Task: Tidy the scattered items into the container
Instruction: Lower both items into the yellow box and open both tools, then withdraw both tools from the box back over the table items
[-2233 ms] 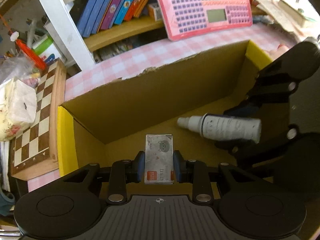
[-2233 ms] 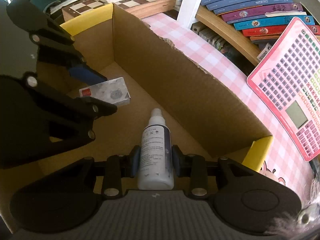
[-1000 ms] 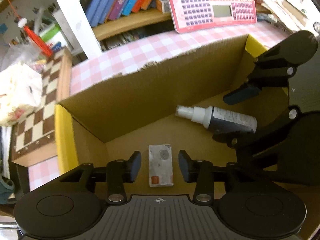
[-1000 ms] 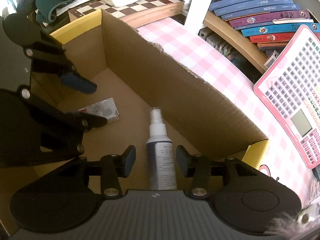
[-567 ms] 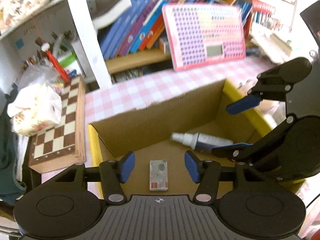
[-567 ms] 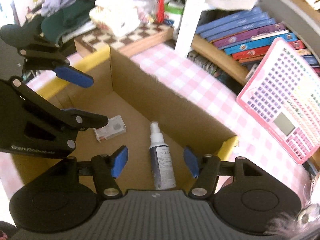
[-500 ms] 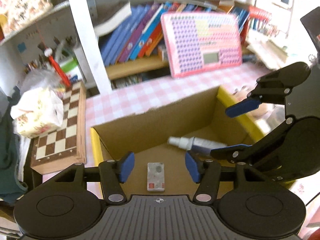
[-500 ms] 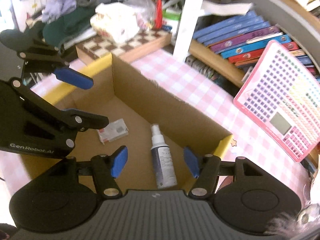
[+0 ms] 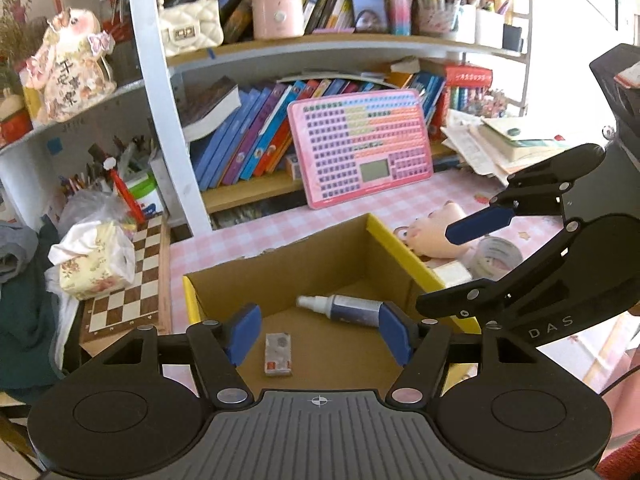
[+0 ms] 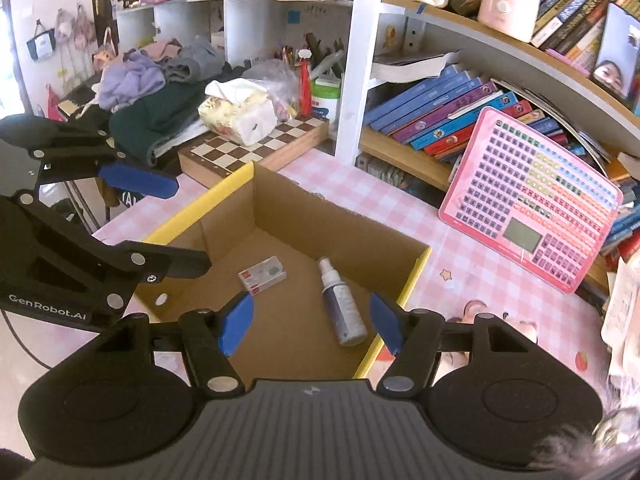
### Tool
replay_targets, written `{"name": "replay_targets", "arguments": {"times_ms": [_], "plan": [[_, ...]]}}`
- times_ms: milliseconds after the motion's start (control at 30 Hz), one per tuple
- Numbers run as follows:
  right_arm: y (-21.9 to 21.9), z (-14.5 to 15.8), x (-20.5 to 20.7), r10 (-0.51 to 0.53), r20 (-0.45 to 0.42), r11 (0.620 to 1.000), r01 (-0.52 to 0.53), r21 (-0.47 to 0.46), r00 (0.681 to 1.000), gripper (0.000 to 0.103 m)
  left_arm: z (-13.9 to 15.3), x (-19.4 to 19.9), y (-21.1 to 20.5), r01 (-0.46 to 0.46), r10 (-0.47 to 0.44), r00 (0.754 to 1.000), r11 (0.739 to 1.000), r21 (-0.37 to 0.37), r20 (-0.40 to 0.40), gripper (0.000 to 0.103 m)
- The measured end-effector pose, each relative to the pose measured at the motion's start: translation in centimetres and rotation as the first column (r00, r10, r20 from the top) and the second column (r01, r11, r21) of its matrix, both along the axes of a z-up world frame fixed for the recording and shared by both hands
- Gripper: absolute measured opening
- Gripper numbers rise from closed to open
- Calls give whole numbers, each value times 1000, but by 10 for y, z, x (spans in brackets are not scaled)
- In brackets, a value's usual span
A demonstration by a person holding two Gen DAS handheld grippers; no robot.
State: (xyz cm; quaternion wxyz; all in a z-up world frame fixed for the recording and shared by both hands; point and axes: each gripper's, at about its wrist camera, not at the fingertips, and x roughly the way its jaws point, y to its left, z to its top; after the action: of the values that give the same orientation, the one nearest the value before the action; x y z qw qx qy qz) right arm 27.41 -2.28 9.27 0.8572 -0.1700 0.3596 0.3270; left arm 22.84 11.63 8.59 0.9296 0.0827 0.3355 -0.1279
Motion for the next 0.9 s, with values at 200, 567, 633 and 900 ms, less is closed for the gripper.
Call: {"name": "replay_targets", "arguments": {"times_ms": [200, 567, 633, 900], "plan": [[-22, 0, -34, -47, -5, 998, 47, 41, 999, 65, -1, -41, 2, -20, 21, 1000, 999, -46, 21, 72], [-60, -24, -89, -165, -77, 982, 171, 85, 983, 71, -27, -97, 13, -100, 94, 994, 988, -121, -51, 73], [-62, -34, -96, -190, -98, 977, 198, 80, 977, 71, -34, -101, 12, -109, 102, 993, 987, -120, -62, 73], [-70, -63, -119, -326, -142, 938, 338, 77, 935, 71, -54, -117, 11, -151, 139, 985, 981, -124, -98, 73]]}}
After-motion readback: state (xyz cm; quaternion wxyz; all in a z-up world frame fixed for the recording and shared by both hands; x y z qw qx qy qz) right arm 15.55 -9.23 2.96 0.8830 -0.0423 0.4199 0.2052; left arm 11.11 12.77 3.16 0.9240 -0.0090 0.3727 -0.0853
